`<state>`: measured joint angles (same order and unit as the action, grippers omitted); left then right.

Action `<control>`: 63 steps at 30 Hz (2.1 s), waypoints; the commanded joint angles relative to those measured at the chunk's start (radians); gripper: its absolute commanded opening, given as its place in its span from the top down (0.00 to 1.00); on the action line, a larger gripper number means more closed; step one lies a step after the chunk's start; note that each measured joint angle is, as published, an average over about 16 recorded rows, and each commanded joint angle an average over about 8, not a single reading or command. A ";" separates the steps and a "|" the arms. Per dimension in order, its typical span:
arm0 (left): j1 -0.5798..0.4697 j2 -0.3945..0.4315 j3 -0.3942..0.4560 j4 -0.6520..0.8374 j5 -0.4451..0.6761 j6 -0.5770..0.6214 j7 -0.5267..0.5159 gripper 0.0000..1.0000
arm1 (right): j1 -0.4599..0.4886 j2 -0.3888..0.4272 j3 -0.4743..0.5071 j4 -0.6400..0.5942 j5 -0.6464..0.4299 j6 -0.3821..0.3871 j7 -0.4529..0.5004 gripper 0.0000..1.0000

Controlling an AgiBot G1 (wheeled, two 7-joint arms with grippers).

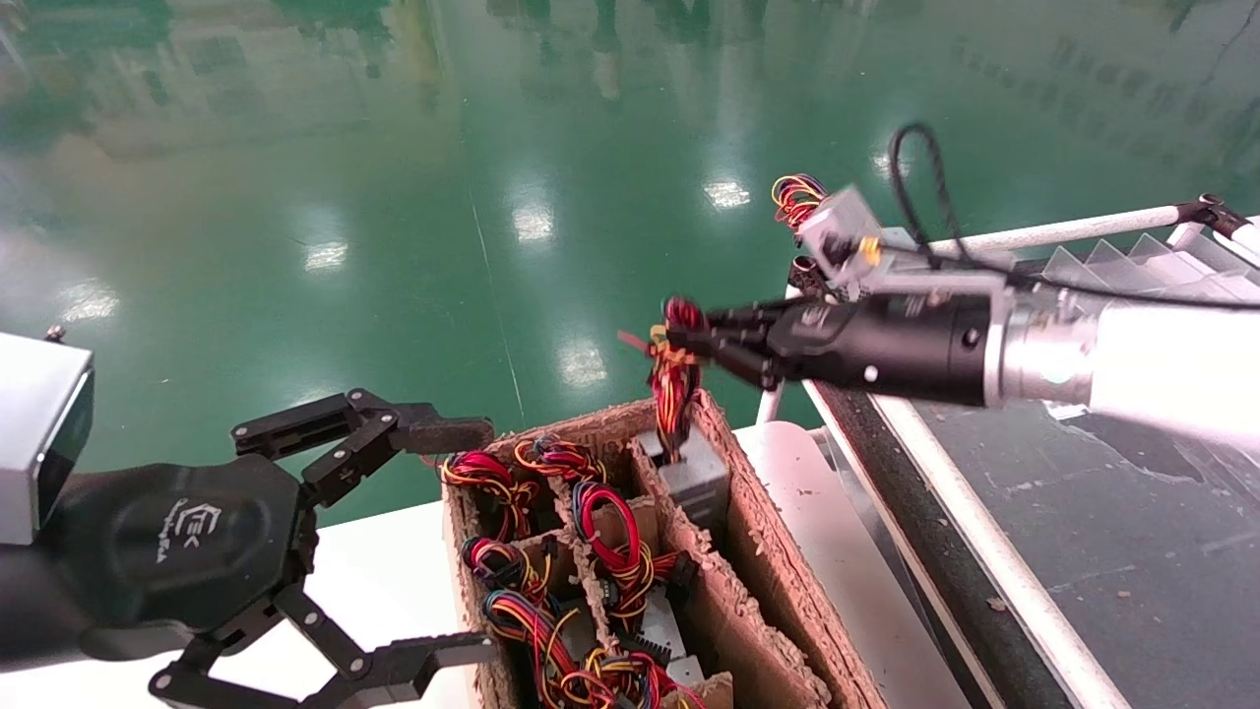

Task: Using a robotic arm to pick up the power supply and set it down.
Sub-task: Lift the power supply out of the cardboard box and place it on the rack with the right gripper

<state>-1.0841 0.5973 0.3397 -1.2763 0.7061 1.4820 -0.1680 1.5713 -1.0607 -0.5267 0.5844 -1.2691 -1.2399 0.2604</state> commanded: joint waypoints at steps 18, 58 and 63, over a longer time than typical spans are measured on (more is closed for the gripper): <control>0.000 0.000 0.001 0.000 0.000 0.000 0.000 0.00 | 0.269 -0.049 0.061 -0.178 0.045 0.054 -0.012 1.00; 0.000 -0.001 0.002 0.000 -0.001 -0.001 0.001 0.00 | 0.482 0.025 0.057 -0.606 -0.025 0.625 -0.270 1.00; -0.001 -0.001 0.002 0.000 -0.001 -0.001 0.001 0.00 | 0.459 0.035 0.049 -0.618 -0.037 0.621 -0.259 1.00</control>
<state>-1.0847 0.5964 0.3418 -1.2763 0.7047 1.4812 -0.1669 2.0315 -1.0246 -0.4786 -0.0327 -1.3077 -0.6374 0.0055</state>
